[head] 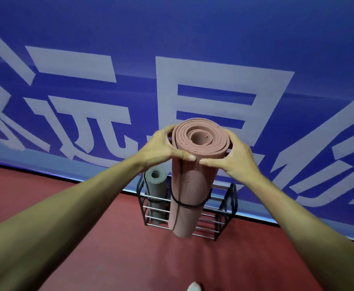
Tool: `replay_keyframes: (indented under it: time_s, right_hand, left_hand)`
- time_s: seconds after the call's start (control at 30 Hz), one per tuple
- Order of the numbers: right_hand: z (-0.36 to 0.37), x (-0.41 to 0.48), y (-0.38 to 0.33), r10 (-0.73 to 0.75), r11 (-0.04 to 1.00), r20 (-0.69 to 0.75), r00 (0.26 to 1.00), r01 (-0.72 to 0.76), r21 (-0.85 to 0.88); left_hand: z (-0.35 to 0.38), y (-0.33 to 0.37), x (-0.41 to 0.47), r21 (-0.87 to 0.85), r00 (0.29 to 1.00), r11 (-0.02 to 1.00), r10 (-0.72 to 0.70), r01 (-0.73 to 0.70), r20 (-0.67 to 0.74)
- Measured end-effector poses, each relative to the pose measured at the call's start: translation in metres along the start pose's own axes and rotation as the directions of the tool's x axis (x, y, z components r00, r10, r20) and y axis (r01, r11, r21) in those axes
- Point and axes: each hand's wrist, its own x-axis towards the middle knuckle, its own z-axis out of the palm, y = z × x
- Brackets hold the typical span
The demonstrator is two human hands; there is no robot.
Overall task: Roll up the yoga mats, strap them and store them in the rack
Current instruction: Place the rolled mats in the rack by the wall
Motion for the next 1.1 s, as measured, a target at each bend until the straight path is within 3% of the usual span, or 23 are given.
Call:
replay_keyframes:
  time_s: [0.33,0.6,1.1]
  right_hand:
    - [-0.006,0.129,0.042,-0.033,0.999,-0.072,0.997,0.034,0.017]
    - [0.017,0.184,0.071,-0.011,1.000,0.025,1.000,0.011,-0.023]
    - [0.102,0.200,0.111,0.265,0.960,0.160,0.951,-0.245,-0.135]
  left_hand:
    - [-0.022,0.005,0.130,0.033,1.000,0.999,-0.009,0.010,-0.030]
    - [-0.039,-0.035,0.189,0.040,0.997,0.996,-0.082,0.082,-0.001]
    - [-0.051,-0.154,0.240,0.045,0.926,0.989,-0.150,0.143,0.345]
